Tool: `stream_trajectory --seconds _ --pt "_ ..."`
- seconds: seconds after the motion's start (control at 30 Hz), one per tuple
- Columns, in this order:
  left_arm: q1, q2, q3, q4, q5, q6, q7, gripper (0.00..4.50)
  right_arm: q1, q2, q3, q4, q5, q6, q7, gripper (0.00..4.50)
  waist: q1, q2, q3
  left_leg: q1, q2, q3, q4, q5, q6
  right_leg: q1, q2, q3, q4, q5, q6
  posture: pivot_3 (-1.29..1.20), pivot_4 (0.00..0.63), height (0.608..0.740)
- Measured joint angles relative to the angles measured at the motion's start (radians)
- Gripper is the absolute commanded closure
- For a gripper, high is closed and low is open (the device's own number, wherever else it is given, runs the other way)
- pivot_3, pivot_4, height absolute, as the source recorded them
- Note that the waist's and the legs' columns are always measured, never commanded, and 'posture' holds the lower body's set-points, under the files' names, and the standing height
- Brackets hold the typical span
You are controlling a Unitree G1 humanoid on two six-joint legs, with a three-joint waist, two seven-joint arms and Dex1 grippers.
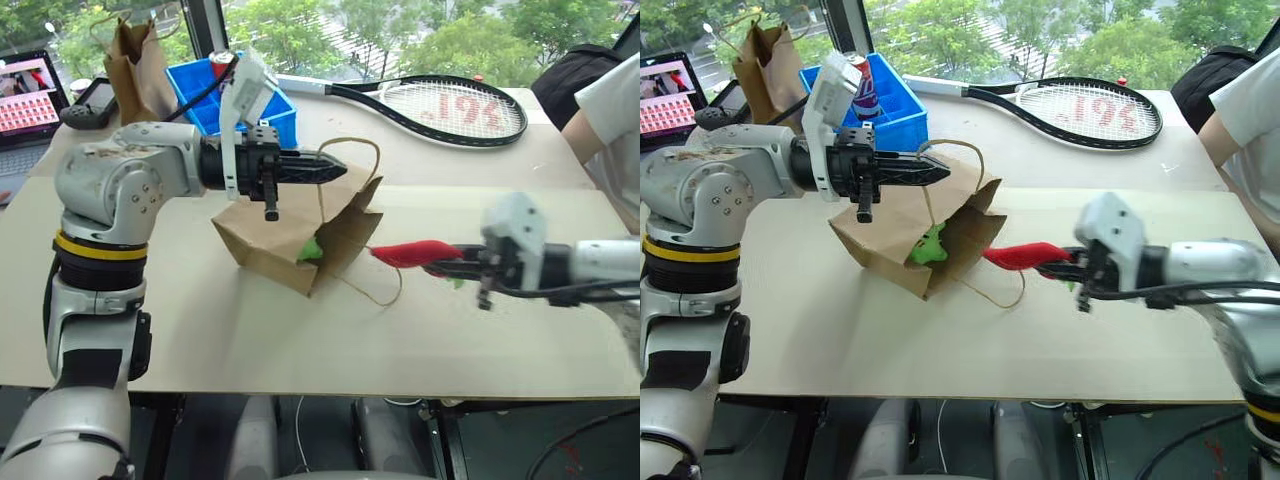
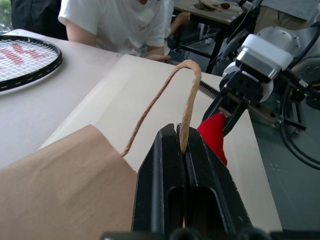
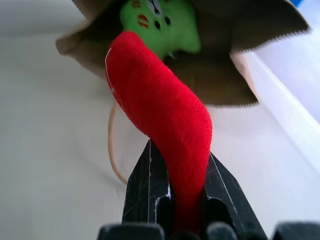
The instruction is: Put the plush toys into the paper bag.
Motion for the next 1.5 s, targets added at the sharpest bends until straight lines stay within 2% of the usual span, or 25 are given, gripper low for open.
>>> stream_trajectory --seconds 0.13,0.23,0.47,0.6,0.63,0.73,0.77,0.97,1.07,1.13,1.33,1.4,1.5 --pt "-0.002 0.001 0.004 0.014 0.002 0.0 0.001 4.5 -0.096 0.064 0.175 0.076 -0.152 -0.082 -0.014 4.49 0.004 0.0 0.0 0.0 0.0 0.0 -0.001 0.0 0.0 0.0 0.0 0.0 0.0 0.0 0.0 0.0 0.15 0.66" --pt "-0.001 0.0 0.007 0.015 0.002 0.0 0.002 4.5 -0.173 0.156 0.289 0.183 -0.258 -0.143 -0.03 4.49 0.003 0.0 0.0 -0.001 0.0 0.0 -0.001 0.0 0.0 -0.001 -0.001 0.0 0.0 0.0 0.0 0.0 0.15 0.66" --pt "-0.001 0.0 0.009 0.016 0.003 0.0 0.002 4.5 -0.281 0.305 0.397 0.385 -0.442 -0.308 -0.071 4.49 0.005 0.0 0.0 -0.001 -0.001 0.0 -0.001 0.0 -0.001 -0.001 -0.001 0.0 0.001 0.0 0.0 0.0 0.15 0.66" --pt "-0.001 0.0 0.01 0.013 0.002 0.0 0.003 4.5 -0.305 0.386 0.407 0.48 -0.516 -0.419 -0.116 4.49 0.002 0.0 0.0 -0.001 0.0 0.0 -0.001 0.001 -0.001 -0.001 0.0 0.0 0.002 0.0 0.0 0.0 0.15 0.66" --pt "-0.001 0.0 0.01 0.012 0.002 0.0 0.005 4.5 -0.314 0.414 0.401 0.497 -0.517 -0.441 -0.125 3.69 0.001 0.0 0.0 -0.001 0.0 -0.001 -0.001 0.001 -0.001 -0.001 0.0 0.0 0.002 0.0 0.0 0.0 0.15 0.66" --pt "-0.001 -0.001 0.01 0.012 0.002 0.0 0.011 4.5 -0.314 0.474 0.392 0.516 -0.515 -0.471 -0.13 2.75 -0.001 0.0 0.0 -0.001 0.0 -0.001 -0.001 0.001 -0.001 -0.001 0.0 0.0 0.003 0.0 0.0 0.0 0.15 0.66" --pt "-0.001 -0.001 0.01 0.011 0.001 0.0 0.012 4.5 -0.309 0.48 0.391 0.518 -0.515 -0.473 -0.128 2.3 -0.001 0.0 0.0 -0.001 0.0 -0.001 -0.001 0.001 -0.001 -0.001 0.0 -0.001 0.003 0.0 0.0 0.0 0.15 0.66" --pt "0.001 0.0 0.02 0.008 0.0 0.0 0.016 4.5 -0.228 0.493 0.319 0.467 -0.463 -0.419 -0.121 0.31 0.003 0.0 0.0 -0.001 0.0 -0.001 0.0 0.001 -0.002 -0.001 -0.001 -0.001 0.003 0.0 0.0 0.0 0.15 0.66" --pt "0.007 -0.002 0.023 0.005 0.0 0.0 0.018 4.5 -0.178 0.452 0.256 0.392 -0.399 -0.309 -0.092 0.22 0.002 0.0 0.0 -0.001 -0.001 -0.001 0.0 0.001 -0.002 -0.001 0.0 -0.001 0.003 0.0 0.0 0.0 0.15 0.66" --pt "0.008 -0.001 0.023 0.005 0.0 0.0 0.017 4.5 -0.124 0.408 0.152 0.308 -0.295 -0.183 -0.066 0.22 0.005 0.0 0.0 -0.001 -0.001 -0.001 0.0 0.001 -0.001 -0.001 0.0 -0.001 0.003 0.0 0.0 0.0 0.15 0.66" --pt "0.005 -0.002 0.021 0.023 0.006 -0.015 0.009 4.5 0.024 0.203 -0.105 0.145 -0.083 0.038 0.022 0.22 0.006 0.0 0.0 -0.001 -0.001 -0.001 0.0 0.001 -0.001 0.0 -0.001 -0.001 0.002 0.0 0.0 0.0 0.15 0.66" --pt "0.003 -0.001 0.02 0.031 0.011 -0.017 0.006 4.5 0.092 0.155 -0.135 0.097 -0.033 0.083 0.05 0.22 0.001 0.0 0.0 0.0 -0.001 -0.001 -0.001 0.001 -0.001 0.0 0.0 0.0 0.002 0.0 0.0 0.0 0.15 0.66" --pt "0.002 -0.005 0.013 0.033 0.015 -0.021 -0.001 4.5 0.185 0.153 -0.132 0.023 0.015 0.119 0.048 0.22 -0.004 0.0 0.0 0.0 -0.001 -0.001 -0.002 0.001 -0.001 -0.001 0.0 0.0 0.002 0.0 0.0 0.0 0.15 0.66"
